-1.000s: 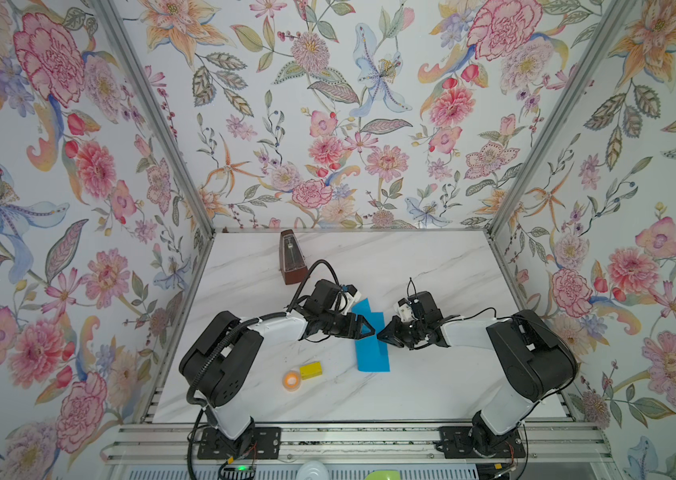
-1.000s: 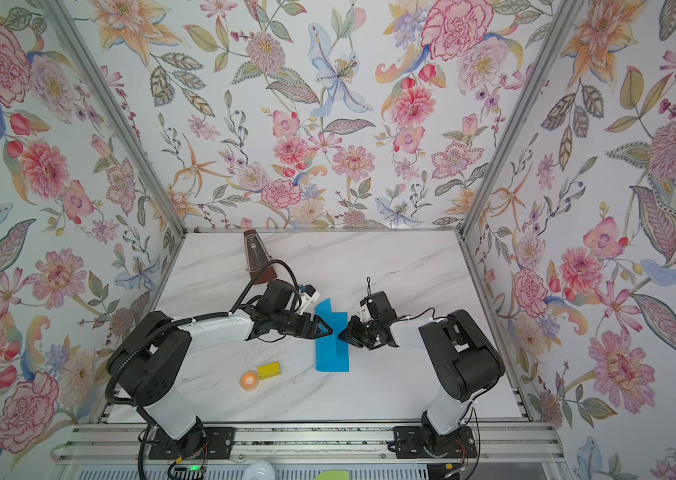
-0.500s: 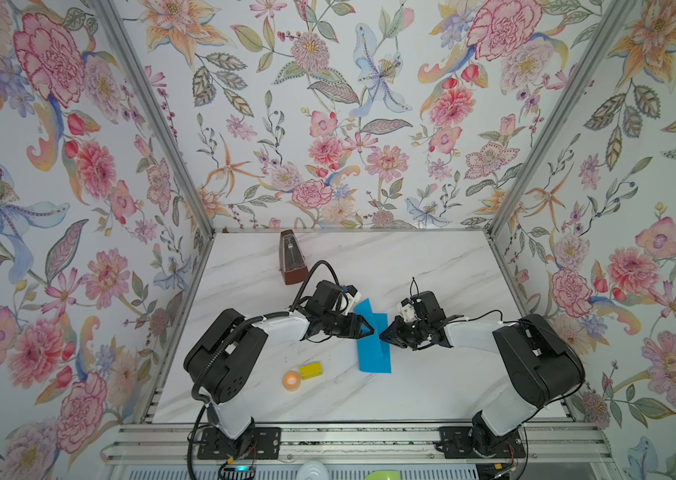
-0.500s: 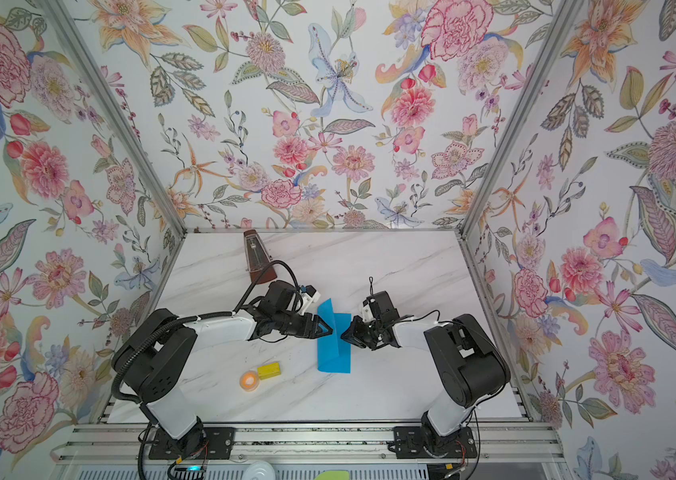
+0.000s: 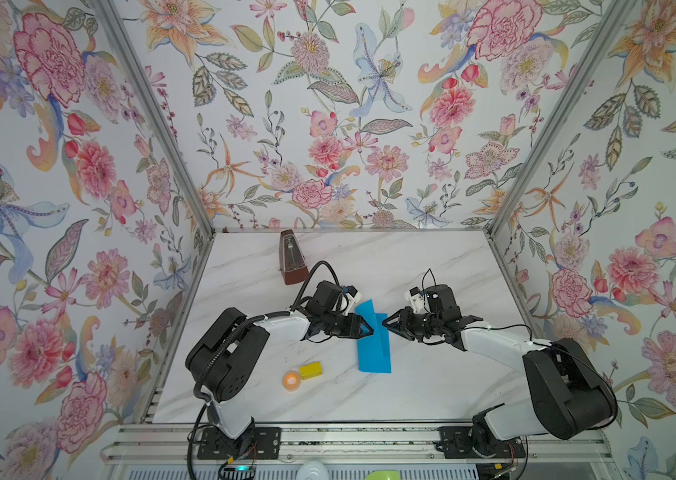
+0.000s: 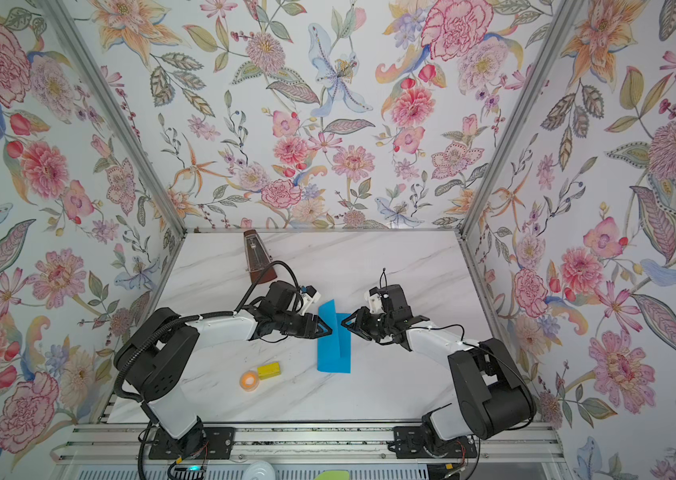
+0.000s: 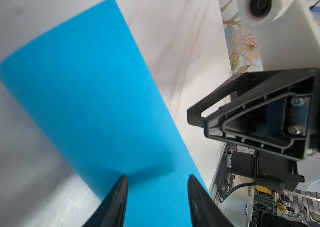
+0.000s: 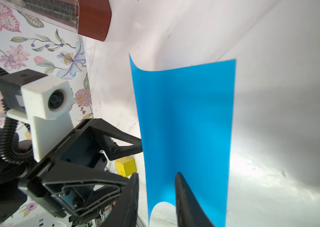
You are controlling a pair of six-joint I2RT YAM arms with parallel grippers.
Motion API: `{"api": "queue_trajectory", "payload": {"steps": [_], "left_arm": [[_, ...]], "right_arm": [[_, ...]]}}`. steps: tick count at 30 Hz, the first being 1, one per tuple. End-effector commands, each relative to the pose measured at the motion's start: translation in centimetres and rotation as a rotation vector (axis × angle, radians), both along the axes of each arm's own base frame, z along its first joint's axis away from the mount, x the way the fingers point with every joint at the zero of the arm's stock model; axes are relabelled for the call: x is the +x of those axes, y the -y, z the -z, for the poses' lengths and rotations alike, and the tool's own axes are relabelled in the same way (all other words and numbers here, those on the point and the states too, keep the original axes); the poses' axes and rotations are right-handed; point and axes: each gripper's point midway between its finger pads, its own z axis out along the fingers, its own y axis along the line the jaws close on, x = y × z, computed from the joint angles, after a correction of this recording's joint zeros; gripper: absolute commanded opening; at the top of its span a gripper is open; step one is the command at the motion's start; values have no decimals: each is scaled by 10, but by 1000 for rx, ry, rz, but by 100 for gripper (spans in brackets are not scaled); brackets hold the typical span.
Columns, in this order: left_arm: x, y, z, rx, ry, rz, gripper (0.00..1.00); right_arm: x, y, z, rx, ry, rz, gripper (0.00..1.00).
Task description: Fold a paper plane with a square sheet of paper (fold left side to right side)
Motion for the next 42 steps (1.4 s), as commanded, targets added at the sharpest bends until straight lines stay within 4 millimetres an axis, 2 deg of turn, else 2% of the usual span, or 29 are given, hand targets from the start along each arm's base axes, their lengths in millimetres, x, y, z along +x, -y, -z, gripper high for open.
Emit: {"api": "queue_trajectory", "payload": {"steps": [1,10,24,28,34,42], "left_arm": [[-5,1,8,-1,-26,8,52],[-6,1,8,-1,-27,10,52],[-9,0,9,0,-36,18,49],[-6,-1,4,3,-15,7,49],[2,-7,-8,17,44,-42,49],[4,-15,4,88,43,-54,55]], "right_arm": [[-4,-10,-5,38,-17,-45,32],[-8,-28,5,40,-53,-99,26],[-5,-26,11,24,-61,-82,9],[-6,-21,13,3,-60,-63,3],[-10,-11,25,-21,-77,-31,1],[-14,-1,36,-42,-80,0,1]]}}
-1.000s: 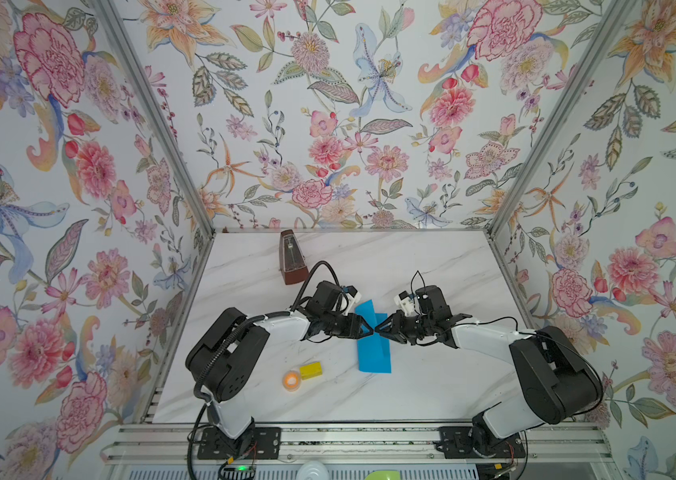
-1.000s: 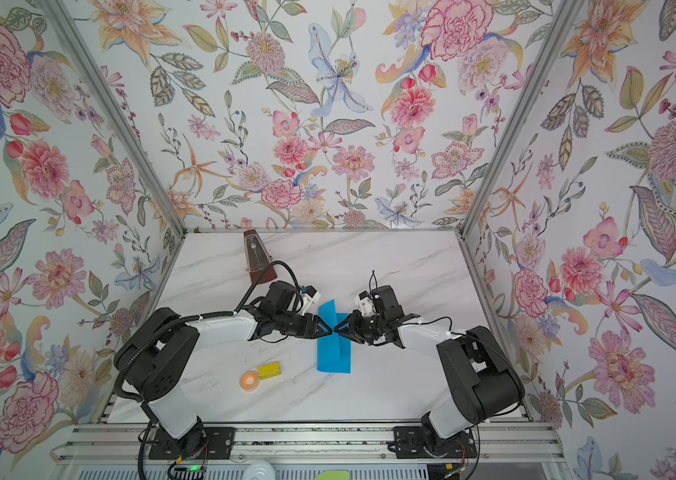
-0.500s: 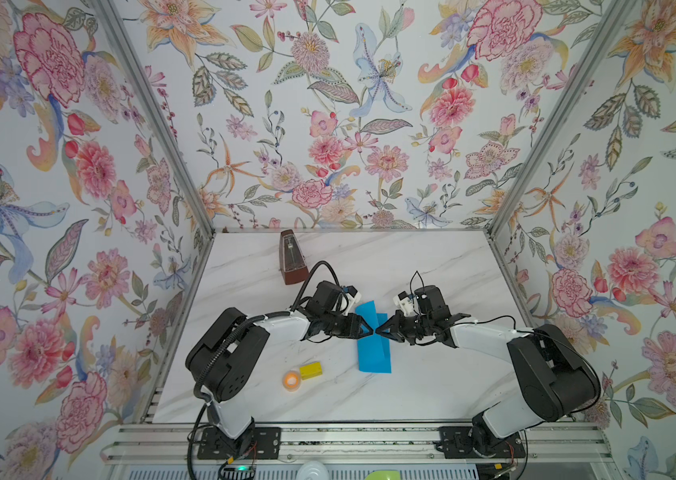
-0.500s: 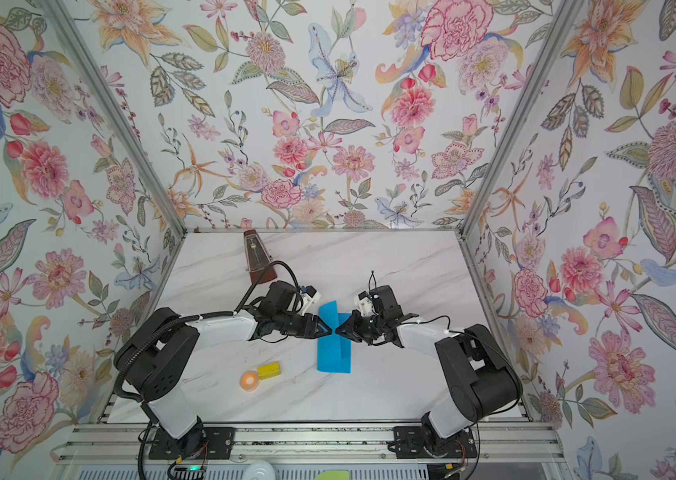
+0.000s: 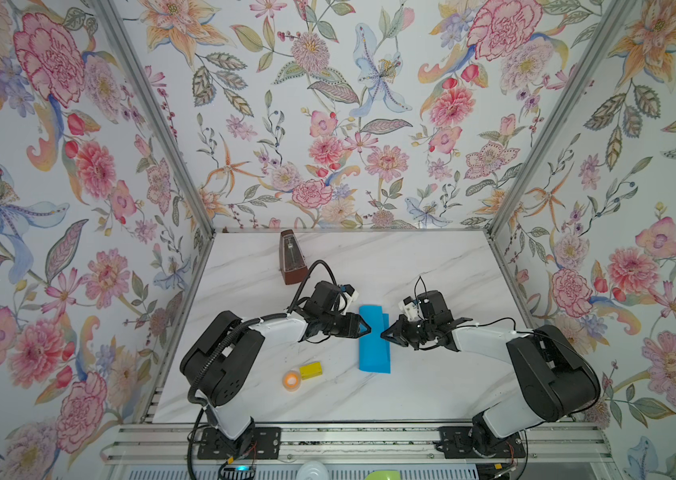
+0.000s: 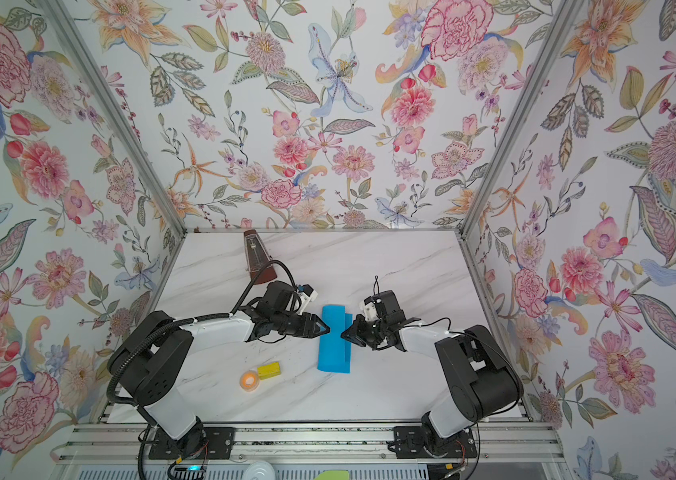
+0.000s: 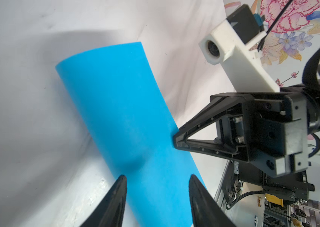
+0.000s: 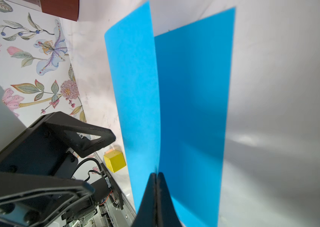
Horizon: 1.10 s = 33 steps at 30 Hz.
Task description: Fold a paper plane with a square sheet of paper (fold left side to right side)
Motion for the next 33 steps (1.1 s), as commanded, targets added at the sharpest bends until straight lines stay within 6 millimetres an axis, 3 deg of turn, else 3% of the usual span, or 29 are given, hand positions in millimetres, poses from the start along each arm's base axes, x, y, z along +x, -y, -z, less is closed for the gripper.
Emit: {"api": "queue_trajectory", "payload": {"steps": [1,19,33], "left_arm": [[0,-6,6,45,4,-9,56],[0,1,31,65,-52,16,58],[-3,3,44,54,-93,19,55]], "right_arm": [[2,6,0,-8,26,25,1],[-1,12,25,-28,-14,35,2],[-5,20,33,-56,-29,51,2]]}}
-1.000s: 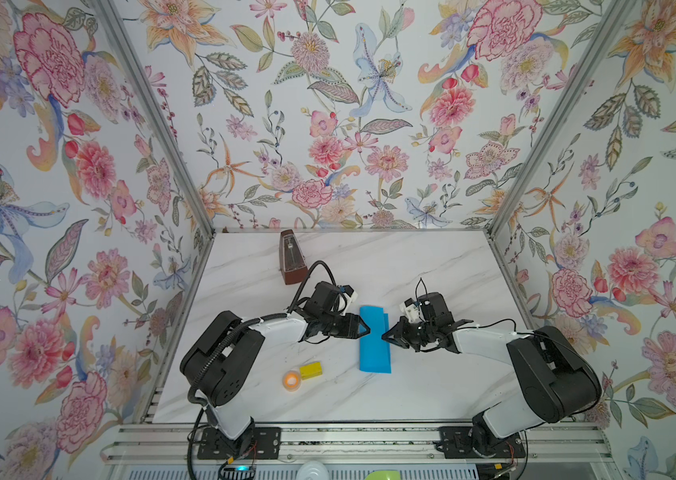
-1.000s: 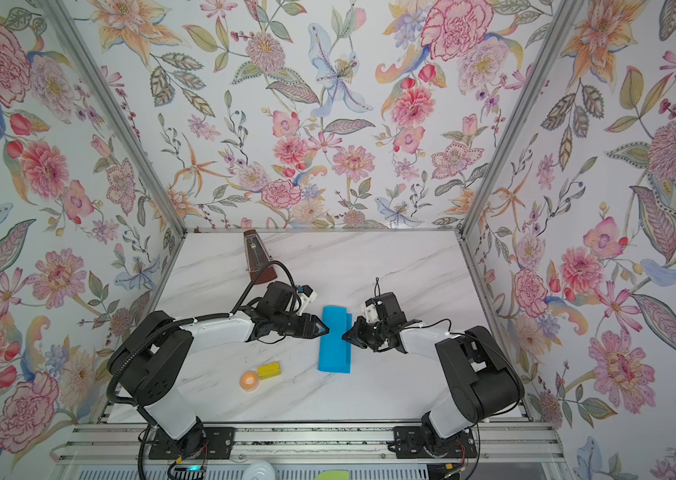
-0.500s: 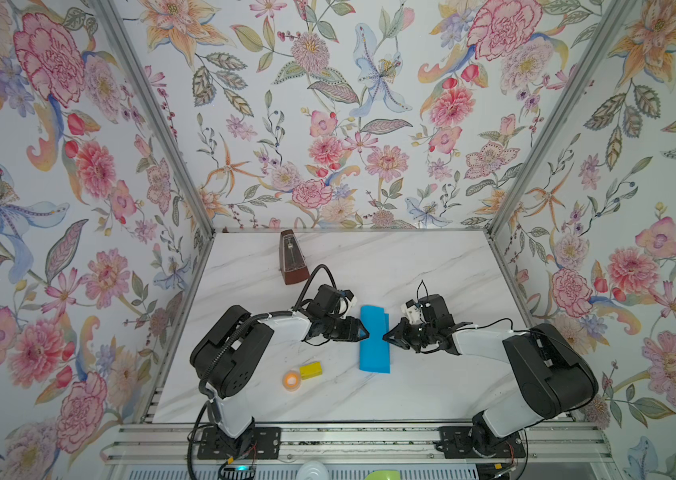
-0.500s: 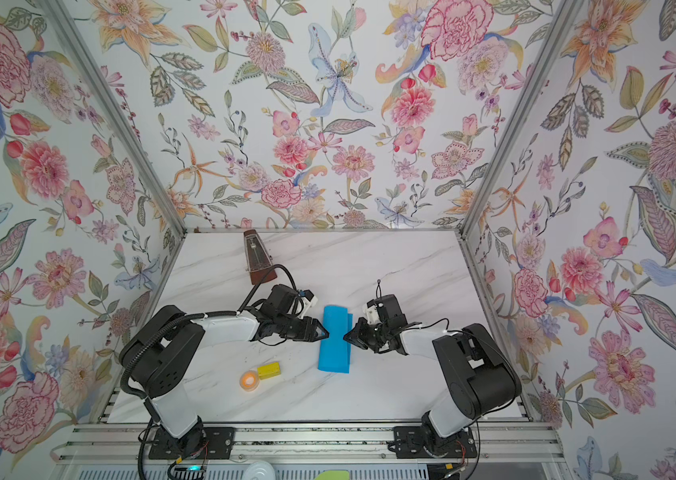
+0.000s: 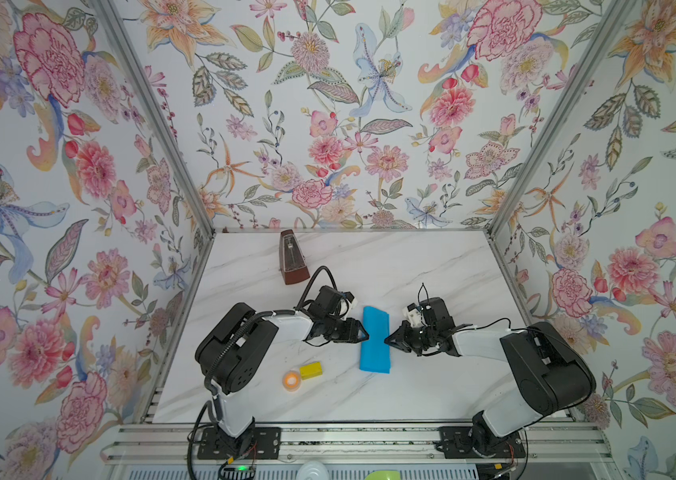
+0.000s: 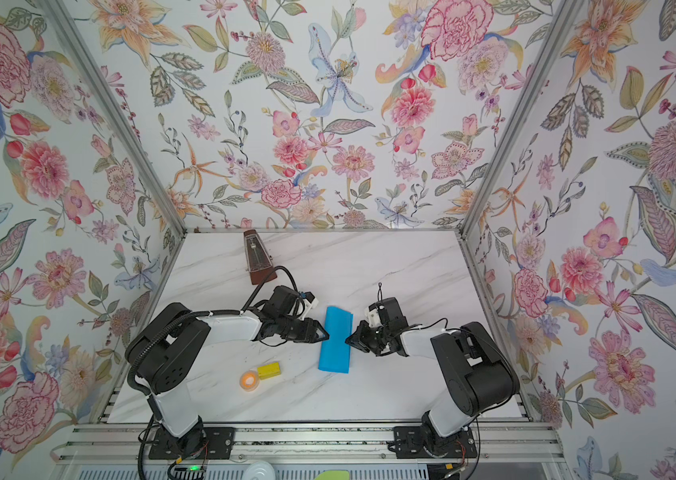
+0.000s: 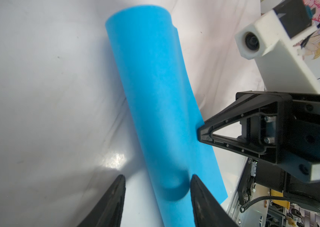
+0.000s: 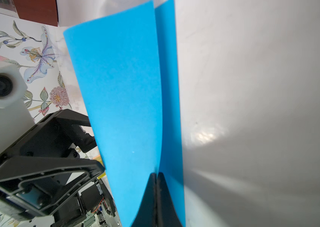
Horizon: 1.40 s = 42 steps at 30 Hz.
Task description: Fold a paper plane with a square sheet of paper (fold left side to right side)
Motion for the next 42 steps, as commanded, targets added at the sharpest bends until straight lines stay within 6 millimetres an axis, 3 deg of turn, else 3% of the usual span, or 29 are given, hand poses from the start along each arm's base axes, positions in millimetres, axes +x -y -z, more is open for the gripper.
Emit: {"api": "queue_trajectory", "payload": {"steps": [1,31,42], "left_arm": [[-1,6,4,-15,-12,19,54],[-1,7,8,-26,-28,10,45],[9,-3,-9,15,41,-36,46]], "right_arm": [[-2,6,8,-30,-5,10,2],[-5,9,18,-35,-24,22,3],[-11,15,29,-61,-40,31,3]]}}
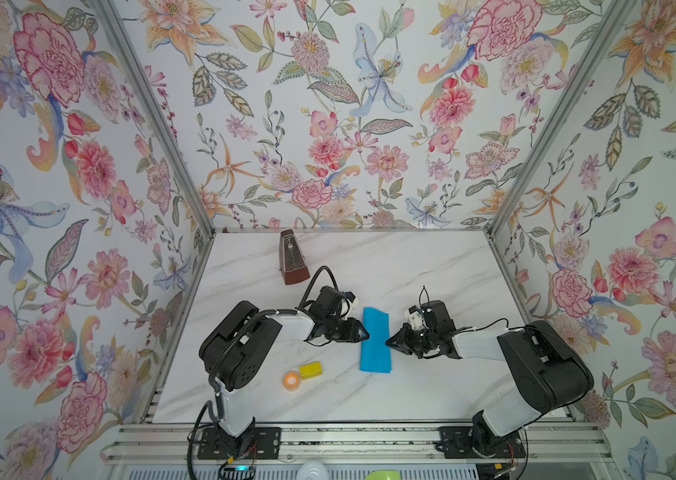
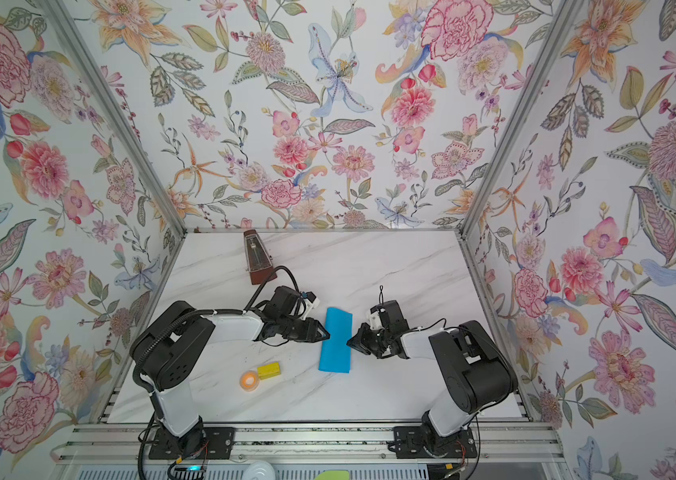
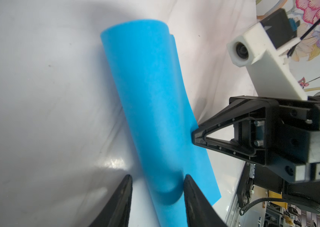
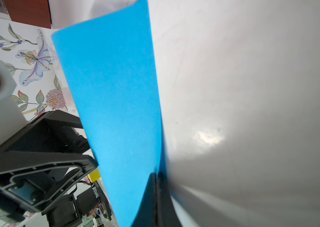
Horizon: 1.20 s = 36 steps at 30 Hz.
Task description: Fold a paper plane with a square sheet of paper (fold left side to right side)
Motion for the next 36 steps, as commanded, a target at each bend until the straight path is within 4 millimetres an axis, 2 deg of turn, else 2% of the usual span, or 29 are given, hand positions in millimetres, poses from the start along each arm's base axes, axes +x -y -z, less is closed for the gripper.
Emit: {"api": "queue_trajectory", "payload": {"steps": [1,6,11,16,19,27,36], "left_arm": [[7,-8,-15,35,44,-37,46],[13,-15,-32,52,90,-61,47],[14,-14,-44,60,111,-49,47],[11,-3,-51,55,121,-20,47],[6,10,-54,55,121,27,47],[2,31,-45,87,119,87,46],[4,39,-23,123,87,109,45]], "right_arm": [[-9,11,20,-51,-45,20,3],[-11,12,24,-62,-53,20,3],[-11,12,27,-81,-54,21,3],[-12,14,30,-127,-62,18,3],[-12,15,31,-162,-65,14,4],[-12,18,32,-230,-68,1,5],[-12,14,33,-223,-69,-8,5]]}}
